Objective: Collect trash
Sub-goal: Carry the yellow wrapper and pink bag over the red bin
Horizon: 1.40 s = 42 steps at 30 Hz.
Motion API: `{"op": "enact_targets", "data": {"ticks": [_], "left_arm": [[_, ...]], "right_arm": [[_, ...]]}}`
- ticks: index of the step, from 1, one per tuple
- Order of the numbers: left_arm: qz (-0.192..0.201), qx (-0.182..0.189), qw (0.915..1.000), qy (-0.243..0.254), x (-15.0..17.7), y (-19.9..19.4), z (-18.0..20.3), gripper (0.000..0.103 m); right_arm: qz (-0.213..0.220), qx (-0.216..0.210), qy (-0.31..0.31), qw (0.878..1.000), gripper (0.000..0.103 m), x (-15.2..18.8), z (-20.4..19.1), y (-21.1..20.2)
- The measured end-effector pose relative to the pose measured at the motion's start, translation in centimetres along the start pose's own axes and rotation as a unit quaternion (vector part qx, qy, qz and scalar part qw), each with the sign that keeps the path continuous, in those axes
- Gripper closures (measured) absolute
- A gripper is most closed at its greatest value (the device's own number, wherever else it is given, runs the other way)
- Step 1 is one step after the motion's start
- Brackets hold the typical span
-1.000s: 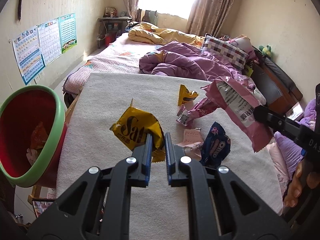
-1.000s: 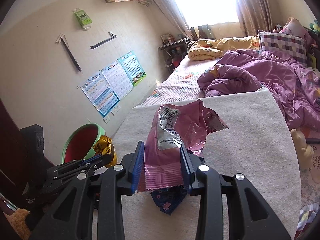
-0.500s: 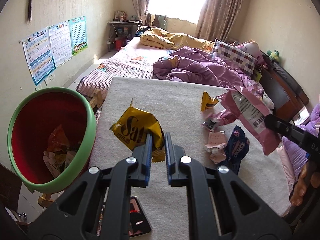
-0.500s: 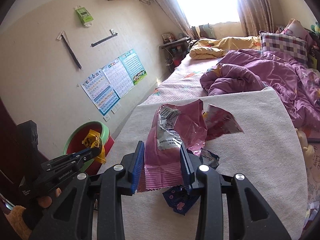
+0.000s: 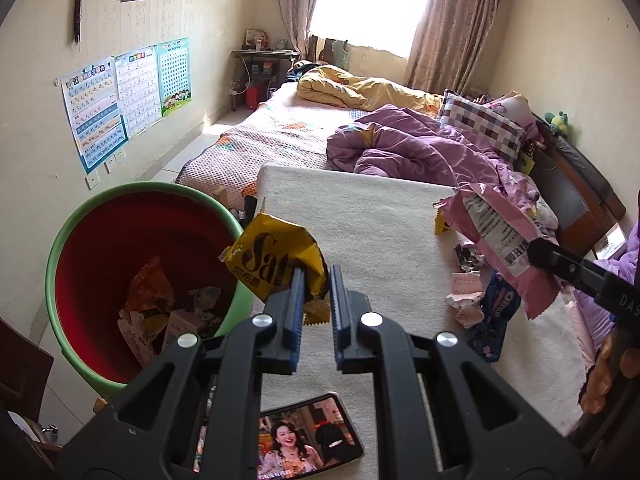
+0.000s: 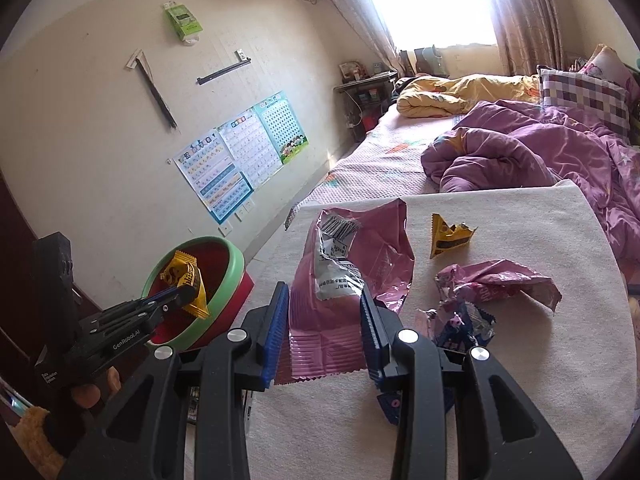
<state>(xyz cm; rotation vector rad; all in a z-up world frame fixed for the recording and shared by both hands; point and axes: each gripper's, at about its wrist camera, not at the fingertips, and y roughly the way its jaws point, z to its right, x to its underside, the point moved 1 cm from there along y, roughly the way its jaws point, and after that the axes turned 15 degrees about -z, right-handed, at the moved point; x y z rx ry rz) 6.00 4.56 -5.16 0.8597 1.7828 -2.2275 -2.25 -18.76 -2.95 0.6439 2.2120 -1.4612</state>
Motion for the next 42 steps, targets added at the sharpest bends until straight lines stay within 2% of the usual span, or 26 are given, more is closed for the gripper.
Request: {"op": "enact_targets", "data": {"ticks": [15,25,42], "left_arm": [[0.013,-0.016,0.9996,-0.02,-0.7,-1.4,-6.1,0.091],[0.007,-0.012,0.9998,-0.016,-1.2,-1.0,-8.0,0.091],[0.002,-0.016,0.9997,-0.019,-1.1,-0.5,-9.1,0.091]], "right_arm": [[0.004,-0.003,-0.014,1.0,0.069,-1.2,-4.4,2.0],[-0.003,-0.008,-0.02,1.0,0.069,-1.4,-6.8,3.6],[-0.01,-0.017,-0.041,0.999,0.069,-2.3,-10.6,6.0]]}}
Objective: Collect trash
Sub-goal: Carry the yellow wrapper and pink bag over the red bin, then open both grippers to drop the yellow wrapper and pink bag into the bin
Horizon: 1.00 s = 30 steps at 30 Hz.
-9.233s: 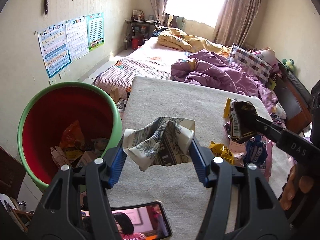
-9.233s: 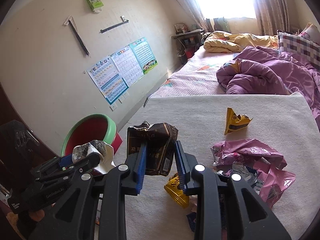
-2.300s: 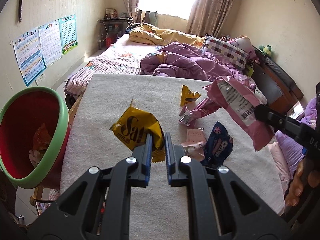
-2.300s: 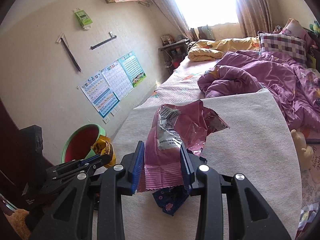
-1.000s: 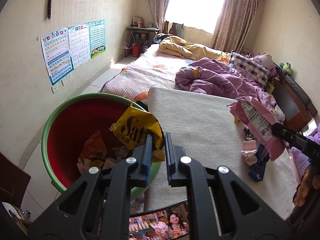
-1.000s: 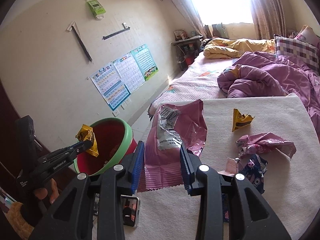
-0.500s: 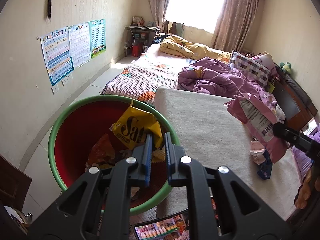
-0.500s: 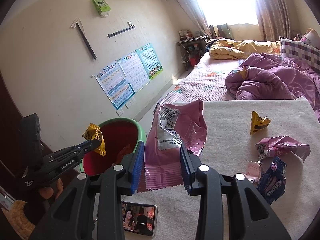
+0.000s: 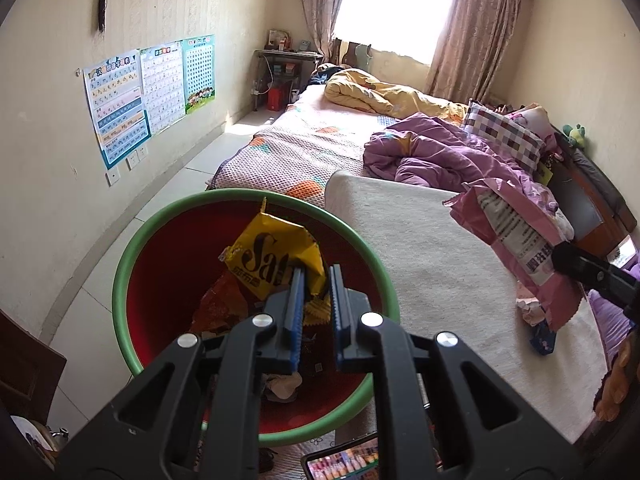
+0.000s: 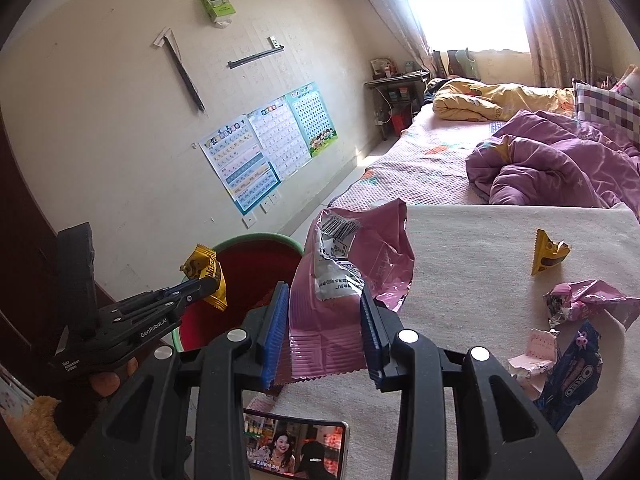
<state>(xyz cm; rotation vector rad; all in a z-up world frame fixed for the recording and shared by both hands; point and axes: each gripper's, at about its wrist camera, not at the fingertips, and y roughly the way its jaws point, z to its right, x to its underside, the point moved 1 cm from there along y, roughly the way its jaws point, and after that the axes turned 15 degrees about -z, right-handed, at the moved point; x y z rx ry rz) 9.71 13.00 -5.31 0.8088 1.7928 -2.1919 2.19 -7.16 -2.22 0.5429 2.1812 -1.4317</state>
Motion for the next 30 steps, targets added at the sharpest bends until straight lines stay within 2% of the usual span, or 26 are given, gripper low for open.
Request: {"op": "enact_targets", "data": {"ticks": [11,30], "left_arm": [[-0.006,-0.005,0.9999,-0.012,0.4,0.6,-2.6,0.091],[-0.008,-0.008,0.9996,-0.024,0.0,1.1,-3.6,0.091]], "right_arm": [[-0.017,-0.01,-0.025,1.0,0.069,-0.5,-2.5,1.9],[-0.035,-0.022,-0.04,0.998,0.069,-1.2,-4.1,4.3]]}}
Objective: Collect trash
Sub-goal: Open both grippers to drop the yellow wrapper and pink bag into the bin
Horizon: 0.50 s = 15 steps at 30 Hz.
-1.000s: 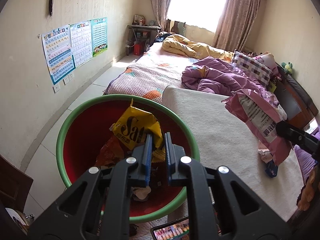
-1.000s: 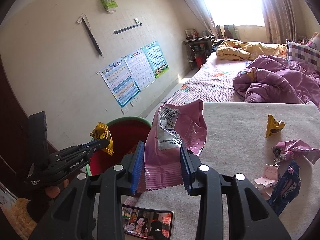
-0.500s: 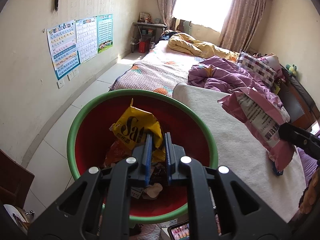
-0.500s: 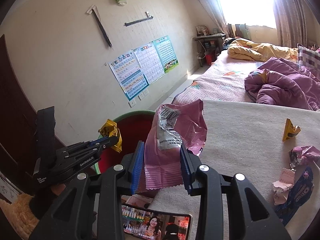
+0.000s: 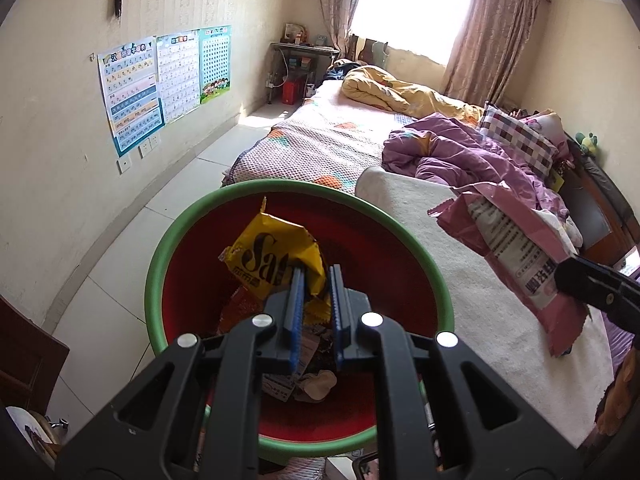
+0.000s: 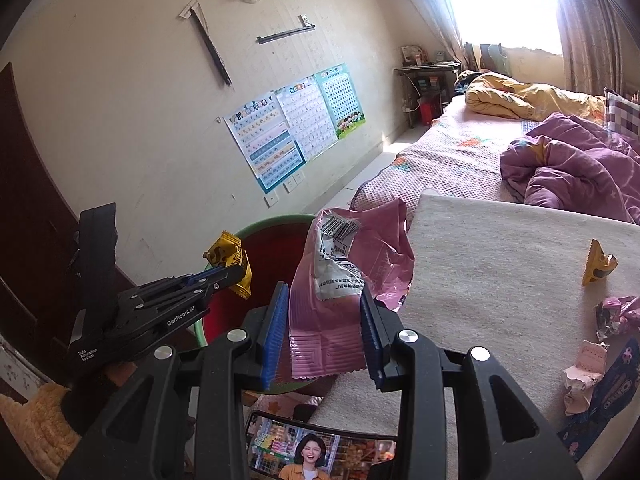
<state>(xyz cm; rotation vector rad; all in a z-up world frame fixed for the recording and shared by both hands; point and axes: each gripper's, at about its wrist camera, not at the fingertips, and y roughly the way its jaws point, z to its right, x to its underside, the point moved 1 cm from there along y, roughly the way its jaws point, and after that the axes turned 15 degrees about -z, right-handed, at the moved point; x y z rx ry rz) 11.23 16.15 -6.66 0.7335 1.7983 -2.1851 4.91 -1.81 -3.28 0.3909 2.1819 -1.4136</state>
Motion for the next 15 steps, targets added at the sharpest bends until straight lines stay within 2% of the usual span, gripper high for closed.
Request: {"op": "enact_targets", "data": {"ticks": [9,15], "left_arm": [[0.003,0.007,1.0,-0.004,-0.5,-0.1,0.0,0.091],[-0.009,0.021,0.9994,-0.025,-0.9,0.7,-1.7,0.091]], "right_arm": [[-0.01,-0.014,-0.015,1.0,0.069,-0.6,-1.1,1.1],[-0.026,-0.022,-0.016,0.999,0.069,-1.0,-1.3,2.5]]}}
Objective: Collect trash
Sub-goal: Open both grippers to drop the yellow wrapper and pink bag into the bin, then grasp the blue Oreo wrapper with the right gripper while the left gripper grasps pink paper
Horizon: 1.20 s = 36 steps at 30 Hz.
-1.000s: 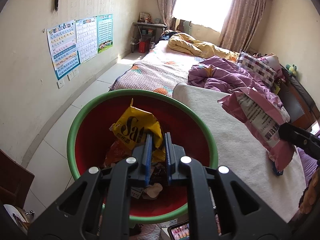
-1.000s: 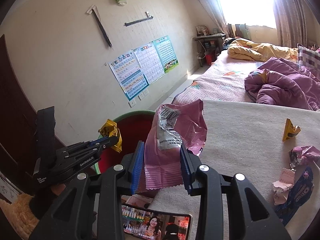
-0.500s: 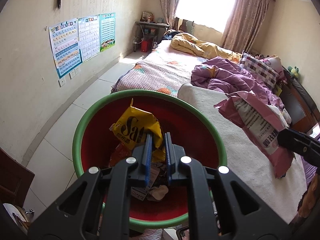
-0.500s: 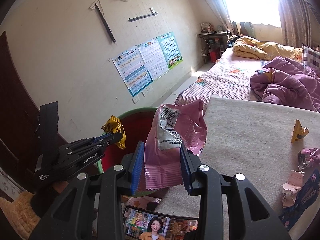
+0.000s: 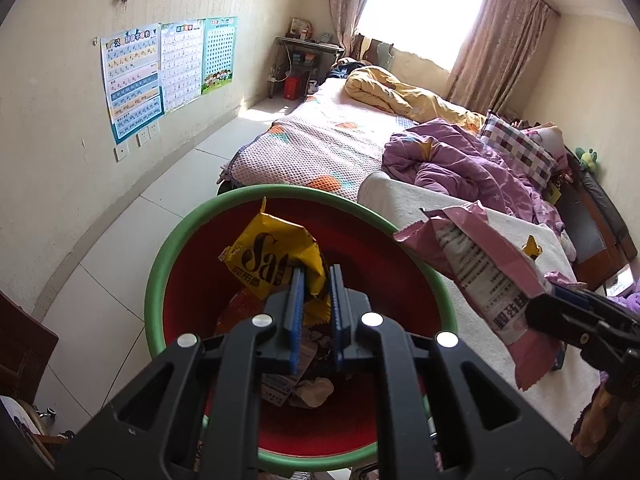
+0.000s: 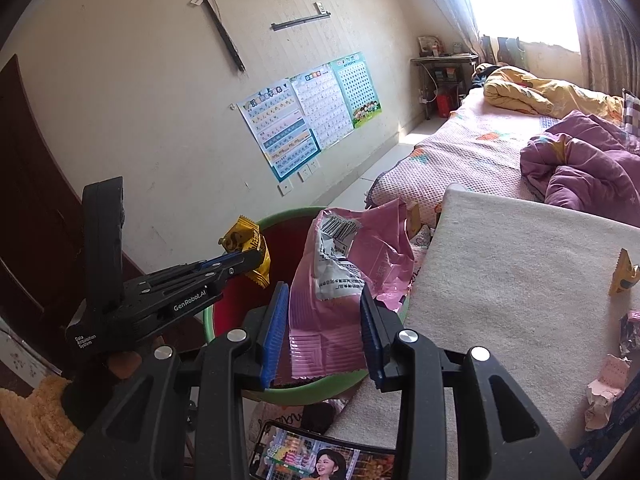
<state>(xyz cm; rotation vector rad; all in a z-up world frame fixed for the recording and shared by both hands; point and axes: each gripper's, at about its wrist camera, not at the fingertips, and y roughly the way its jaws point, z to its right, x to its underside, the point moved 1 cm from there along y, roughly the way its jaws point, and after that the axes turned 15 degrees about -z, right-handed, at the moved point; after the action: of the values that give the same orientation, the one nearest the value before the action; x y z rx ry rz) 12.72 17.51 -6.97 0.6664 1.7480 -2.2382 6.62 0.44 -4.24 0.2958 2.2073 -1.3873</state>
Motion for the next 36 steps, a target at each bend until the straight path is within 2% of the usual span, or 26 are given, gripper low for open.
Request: {"op": "enact_targets", "data": {"ticks": [9,11,12,13,15,18,23,27,33,36], "left_arm": [[-0.012,0.0,0.9998,-0.016,-0.3,0.8,-0.9,0.091],[-0.011,-0.003,0.9997,-0.021,-0.3,0.8,-1.0,0.091],[-0.013,-0.004,0.9996,-0.023,-0.7,0.9,-1.2,0.088],[-0.016,-0.008,0.9995,-0.027,-0.8,1.0,-1.3,0.071],[-0.015,-0.014,0.9991,-0.038,-0.7,1.1,-1.5,0.044],[-0.017,-0.02,0.9983,-0.051,-0.5,1.2,-1.8,0.038],[-0.013,-0.027,0.9981,-0.053,-0.1,0.7,-1.3,0.037],[-0.007,-0.029,0.9984,-0.049,0.3,0.2,-0.1,0.037],[-0.009,-0.029,0.9989,-0.037,1.1,0.2,2.7,0.037],[-0.008,-0.026,0.9993,-0.026,1.5,0.2,4.8,0.037]], "right_arm": [[-0.007,-0.018,-0.01,1.0,0.069,-1.2,-0.2,1.0],[-0.004,-0.027,-0.01,1.0,0.066,-1.5,-0.2,1.1],[-0.003,-0.031,-0.007,0.999,0.062,-1.7,-0.2,1.2],[-0.003,-0.036,-0.003,0.999,0.053,-1.7,-0.1,1.3],[-0.002,-0.037,0.001,0.999,0.05,-1.8,0.0,1.3],[0.0,-0.041,0.005,0.999,0.048,-1.6,0.3,1.0],[0.013,-0.046,0.006,0.999,0.048,-1.2,0.8,-0.4],[0.019,-0.033,0.011,0.999,0.048,-0.1,1.7,-1.8],[0.009,0.01,0.052,0.999,0.047,3.5,5.6,-3.7],[0.027,0.047,0.084,0.995,0.046,5.3,8.7,-6.5]]}}
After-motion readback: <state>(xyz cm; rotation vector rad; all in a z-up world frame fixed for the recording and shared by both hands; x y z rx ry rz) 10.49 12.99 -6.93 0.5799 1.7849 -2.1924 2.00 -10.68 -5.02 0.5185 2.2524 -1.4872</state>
